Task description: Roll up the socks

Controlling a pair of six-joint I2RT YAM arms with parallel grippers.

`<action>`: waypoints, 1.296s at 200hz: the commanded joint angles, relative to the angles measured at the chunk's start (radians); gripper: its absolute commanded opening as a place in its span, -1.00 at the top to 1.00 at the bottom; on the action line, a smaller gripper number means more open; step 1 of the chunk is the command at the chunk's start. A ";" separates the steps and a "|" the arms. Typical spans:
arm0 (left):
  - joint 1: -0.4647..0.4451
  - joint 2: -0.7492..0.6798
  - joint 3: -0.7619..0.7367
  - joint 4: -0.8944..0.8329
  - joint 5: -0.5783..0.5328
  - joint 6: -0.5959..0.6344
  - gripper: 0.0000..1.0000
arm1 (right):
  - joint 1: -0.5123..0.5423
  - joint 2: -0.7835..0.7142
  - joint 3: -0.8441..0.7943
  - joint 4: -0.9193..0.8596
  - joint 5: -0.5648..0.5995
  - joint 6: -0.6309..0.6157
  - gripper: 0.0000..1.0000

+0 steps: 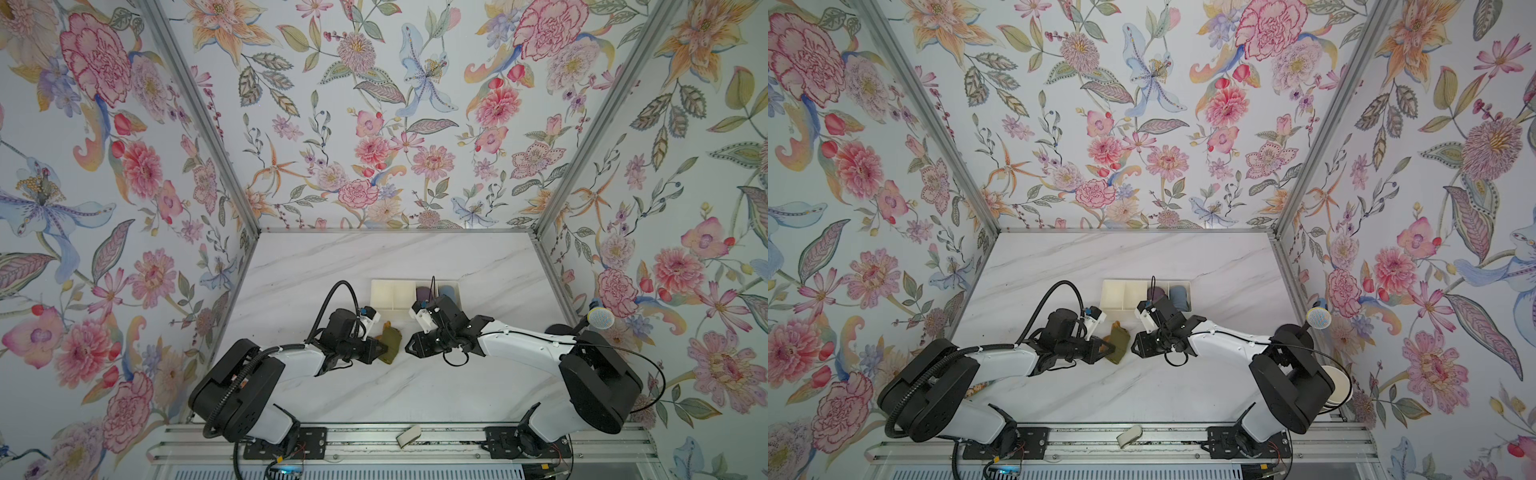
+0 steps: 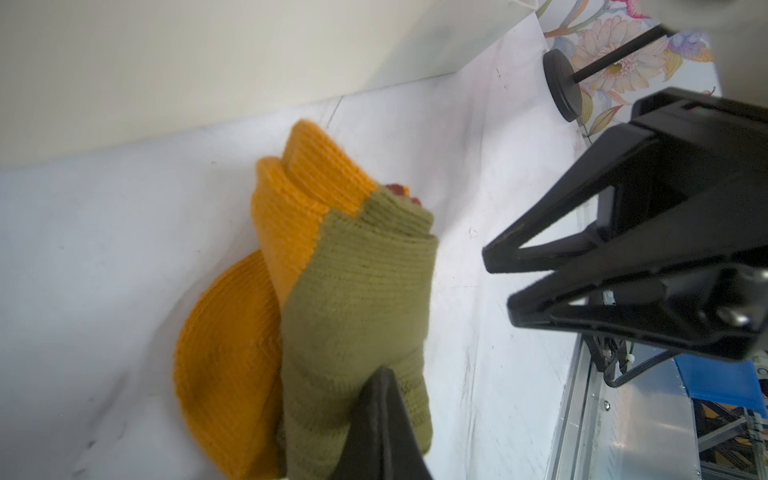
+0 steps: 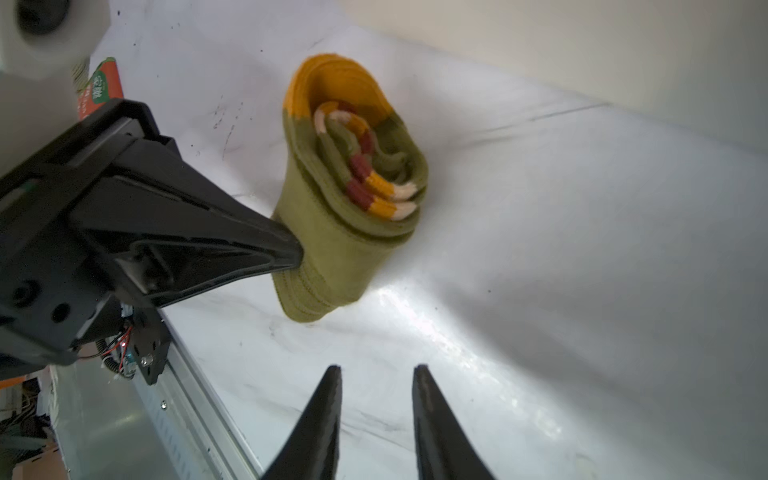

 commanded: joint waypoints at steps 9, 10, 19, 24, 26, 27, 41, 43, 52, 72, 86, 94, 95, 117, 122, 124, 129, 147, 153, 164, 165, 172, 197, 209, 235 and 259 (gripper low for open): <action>0.023 0.052 -0.043 0.003 0.003 -0.011 1.00 | 0.038 0.026 0.003 -0.018 0.155 0.054 0.38; 0.023 0.053 -0.044 0.005 0.004 -0.011 1.00 | 0.038 0.028 0.004 -0.016 0.156 0.055 0.38; 0.027 0.059 -0.049 0.021 0.011 -0.016 1.00 | 0.048 0.043 0.011 -0.006 0.167 0.061 0.38; 0.029 0.060 -0.051 0.025 0.014 -0.018 1.00 | 0.054 0.052 0.017 0.001 0.169 0.064 0.38; 0.029 0.061 -0.052 0.027 0.014 -0.019 1.00 | 0.056 0.056 0.018 0.004 0.171 0.065 0.38; 0.029 0.061 -0.052 0.027 0.014 -0.020 1.00 | 0.057 0.057 0.019 0.007 0.171 0.065 0.38; 0.035 0.060 -0.054 0.031 0.017 -0.020 1.00 | 0.070 0.086 0.034 0.021 0.177 0.072 0.38; 0.035 0.059 -0.054 0.031 0.017 -0.021 1.00 | 0.071 0.091 0.037 0.023 0.177 0.073 0.38; 0.037 0.054 -0.053 0.029 0.017 -0.019 1.00 | 0.080 0.110 0.050 0.025 0.188 0.075 0.38; 0.043 0.042 -0.051 0.018 0.017 -0.011 1.00 | 0.095 0.144 0.073 0.039 0.194 0.079 0.38; 0.049 0.038 -0.049 0.010 0.018 -0.006 1.00 | 0.104 0.162 0.088 0.048 0.200 0.081 0.38; 0.051 0.036 -0.049 0.008 0.017 -0.004 1.00 | 0.108 0.170 0.095 0.051 0.206 0.083 0.38; 0.051 0.035 -0.049 0.008 0.017 -0.004 1.00 | 0.109 0.172 0.095 0.052 0.207 0.083 0.38; 0.061 0.025 -0.050 0.004 0.014 -0.002 1.00 | 0.113 0.186 0.107 0.059 0.216 0.084 0.38; 0.063 0.024 -0.050 0.003 0.014 0.001 1.00 | 0.115 0.188 0.107 0.062 0.217 0.085 0.38; 0.065 0.021 -0.050 0.001 0.013 0.001 1.00 | 0.115 0.188 0.108 0.062 0.218 0.085 0.38; 0.068 0.021 -0.050 -0.001 0.013 0.004 1.00 | 0.115 0.189 0.106 0.065 0.220 0.085 0.38; 0.078 0.015 -0.046 -0.012 0.007 0.013 1.00 | 0.115 0.189 0.103 0.076 0.224 0.087 0.38; 0.081 0.014 -0.045 -0.018 0.006 0.018 1.00 | 0.116 0.188 0.102 0.081 0.227 0.087 0.38; 0.085 0.011 -0.042 -0.023 0.002 0.022 1.00 | 0.118 0.185 0.099 0.089 0.233 0.088 0.38; 0.086 0.010 -0.042 -0.024 0.002 0.023 1.00 | 0.118 0.185 0.099 0.089 0.234 0.088 0.38; 0.089 0.009 -0.041 -0.025 0.002 0.024 1.00 | 0.118 0.183 0.099 0.093 0.242 0.088 0.38; 0.095 0.007 -0.037 -0.026 0.005 0.026 1.00 | 0.122 0.187 0.098 0.090 0.281 0.094 0.39; 0.095 0.008 -0.035 -0.026 0.005 0.026 1.00 | 0.126 0.198 0.108 0.080 0.305 0.098 0.39; 0.096 0.009 -0.034 -0.024 0.006 0.027 1.00 | 0.138 0.225 0.132 0.085 0.334 0.097 0.39; 0.098 0.004 -0.033 -0.024 0.006 0.026 1.00 | 0.147 0.260 0.163 0.080 0.353 0.097 0.39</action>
